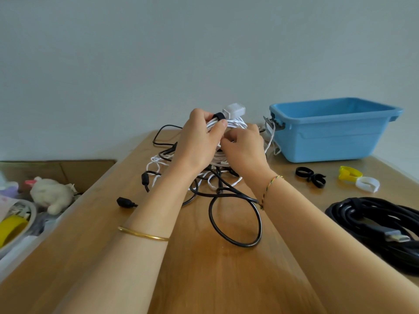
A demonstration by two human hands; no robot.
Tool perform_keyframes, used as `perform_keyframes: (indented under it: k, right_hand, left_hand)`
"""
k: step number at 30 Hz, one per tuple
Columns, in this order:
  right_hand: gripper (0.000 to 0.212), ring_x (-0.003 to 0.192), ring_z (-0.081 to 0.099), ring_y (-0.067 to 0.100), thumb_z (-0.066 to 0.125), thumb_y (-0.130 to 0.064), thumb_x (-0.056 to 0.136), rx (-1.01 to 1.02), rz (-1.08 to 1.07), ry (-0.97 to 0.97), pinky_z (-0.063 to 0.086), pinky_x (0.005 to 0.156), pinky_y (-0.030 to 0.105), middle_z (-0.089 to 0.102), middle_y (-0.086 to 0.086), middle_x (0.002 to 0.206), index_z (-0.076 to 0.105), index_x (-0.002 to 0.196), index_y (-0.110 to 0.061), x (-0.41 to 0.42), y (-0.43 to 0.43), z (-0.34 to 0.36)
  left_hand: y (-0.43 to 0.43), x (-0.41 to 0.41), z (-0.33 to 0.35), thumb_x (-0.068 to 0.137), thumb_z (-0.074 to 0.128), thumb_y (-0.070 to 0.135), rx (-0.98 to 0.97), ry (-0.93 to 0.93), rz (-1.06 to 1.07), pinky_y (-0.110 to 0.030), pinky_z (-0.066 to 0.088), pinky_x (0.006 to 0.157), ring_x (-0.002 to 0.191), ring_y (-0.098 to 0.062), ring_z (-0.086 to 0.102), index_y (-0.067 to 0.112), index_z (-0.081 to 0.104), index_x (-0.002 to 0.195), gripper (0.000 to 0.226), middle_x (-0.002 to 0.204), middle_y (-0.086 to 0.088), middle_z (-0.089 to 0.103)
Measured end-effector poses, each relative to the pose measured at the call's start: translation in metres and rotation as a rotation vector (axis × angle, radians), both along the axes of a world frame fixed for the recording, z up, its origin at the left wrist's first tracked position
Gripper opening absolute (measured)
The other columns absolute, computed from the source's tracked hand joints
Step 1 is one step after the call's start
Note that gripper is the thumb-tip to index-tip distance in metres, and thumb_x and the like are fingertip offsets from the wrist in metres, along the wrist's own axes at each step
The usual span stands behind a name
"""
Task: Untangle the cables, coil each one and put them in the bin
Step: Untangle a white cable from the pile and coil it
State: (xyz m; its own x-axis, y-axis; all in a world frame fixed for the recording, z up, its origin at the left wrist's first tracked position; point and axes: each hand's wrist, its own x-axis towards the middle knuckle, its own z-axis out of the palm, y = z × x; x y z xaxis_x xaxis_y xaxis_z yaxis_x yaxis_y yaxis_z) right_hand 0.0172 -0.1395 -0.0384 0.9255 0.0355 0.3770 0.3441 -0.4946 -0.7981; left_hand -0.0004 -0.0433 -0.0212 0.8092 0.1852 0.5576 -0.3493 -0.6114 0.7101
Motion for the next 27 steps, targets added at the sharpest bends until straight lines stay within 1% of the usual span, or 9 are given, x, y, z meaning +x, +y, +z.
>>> perform_keyframes:
  k: [4, 8, 10, 13, 15, 17, 21, 24, 27]
  right_hand:
    - [0.03, 0.082, 0.043, 0.02, 0.056, -0.018, 0.085, 0.089, 0.2, 0.039, 0.036, 0.066, 0.029, 0.049, 0.01, 0.087, 0.057, 0.055, -0.019, 0.003, -0.001, 0.007]
    - [0.03, 0.043, 0.03, 0.003, 0.052, -0.014, 0.091, 0.088, 0.287, 0.053, 0.025, 0.043, 0.015, 0.037, 0.004, 0.057, 0.054, 0.061, -0.011, 0.0, -0.013, 0.017]
    - [0.031, 0.055, 0.039, 0.003, 0.052, -0.014, 0.091, 0.04, 0.273, 0.002, 0.031, 0.052, 0.015, 0.044, 0.005, 0.071, 0.056, 0.061, -0.008, -0.002, -0.012, 0.017]
    - [0.028, 0.108, 0.04, 0.018, 0.049, -0.019, 0.092, -0.136, 0.135, -0.114, 0.031, 0.083, 0.026, 0.046, 0.004, 0.113, 0.067, 0.077, -0.002, 0.0, -0.005, 0.012]
    - [0.029, 0.117, 0.032, 0.024, 0.048, -0.023, 0.094, -0.274, 0.043, -0.213, 0.031, 0.089, 0.031, 0.04, 0.004, 0.127, 0.065, 0.08, -0.005, -0.001, -0.004, 0.011]
    - [0.026, 0.114, 0.032, 0.025, 0.048, -0.024, 0.094, -0.345, -0.028, -0.311, 0.034, 0.09, 0.035, 0.04, 0.003, 0.126, 0.058, 0.073, -0.012, -0.003, -0.004, 0.011]
    - [0.033, 0.092, 0.034, 0.02, 0.046, -0.025, 0.094, -0.381, -0.086, -0.325, 0.029, 0.079, 0.033, 0.039, -0.003, 0.095, 0.05, 0.063, -0.014, -0.006, -0.003, 0.013]
    - [0.04, 0.056, 0.041, 0.012, 0.051, -0.017, 0.091, -0.067, 0.125, -0.178, 0.035, 0.058, 0.029, 0.041, -0.003, 0.055, 0.046, 0.051, -0.012, -0.008, -0.006, 0.024]
    - [0.026, 0.03, 0.027, 0.006, 0.051, -0.015, 0.092, 0.079, 0.191, -0.036, 0.022, 0.038, 0.017, 0.029, -0.01, 0.029, 0.064, 0.071, -0.006, -0.012, -0.011, 0.033]
  left_hand:
    - [0.012, -0.001, 0.002, 0.098, 0.049, 0.03, 0.088, 0.02, 0.059, -0.014, 0.036, 0.057, 0.072, -0.003, 0.051, 0.013, 0.043, 0.114, 0.024, 0.09, 0.004, 0.055]
    - [0.018, -0.001, 0.002, 0.1, 0.045, 0.03, 0.171, 0.017, 0.099, -0.014, 0.035, 0.051, 0.065, -0.002, 0.05, 0.01, 0.042, 0.119, 0.028, 0.09, -0.001, 0.058]
    - [0.017, -0.001, 0.001, 0.101, 0.043, 0.029, 0.175, 0.029, 0.095, -0.01, 0.036, 0.049, 0.063, -0.002, 0.053, 0.01, 0.041, 0.118, 0.026, 0.091, 0.001, 0.056]
    - [0.016, 0.0, -0.002, 0.101, 0.043, 0.025, 0.161, 0.039, 0.099, -0.014, 0.036, 0.05, 0.063, -0.009, 0.054, 0.012, 0.039, 0.11, 0.017, 0.084, 0.006, 0.051]
    - [0.014, 0.001, -0.005, 0.101, 0.043, 0.025, 0.147, 0.038, 0.107, -0.022, 0.042, 0.057, 0.067, -0.016, 0.056, 0.013, 0.037, 0.104, 0.014, 0.081, 0.004, 0.051]
    - [0.01, 0.0, -0.007, 0.1, 0.043, 0.024, 0.158, 0.016, 0.108, -0.038, 0.046, 0.065, 0.073, -0.024, 0.057, 0.012, 0.037, 0.102, 0.014, 0.082, 0.0, 0.052]
    - [0.006, -0.003, -0.007, 0.1, 0.041, 0.019, 0.114, -0.03, 0.08, -0.042, 0.041, 0.062, 0.072, -0.025, 0.05, 0.008, 0.037, 0.098, 0.013, 0.08, -0.006, 0.053]
    - [0.009, -0.003, -0.005, 0.101, 0.04, 0.022, 0.11, -0.044, 0.058, -0.043, 0.044, 0.063, 0.07, -0.022, 0.052, 0.011, 0.037, 0.099, 0.011, 0.08, -0.004, 0.054]
    - [0.012, -0.001, -0.002, 0.101, 0.041, 0.022, 0.095, -0.038, 0.015, -0.026, 0.044, 0.056, 0.065, -0.014, 0.054, 0.015, 0.037, 0.105, 0.01, 0.085, 0.0, 0.056]
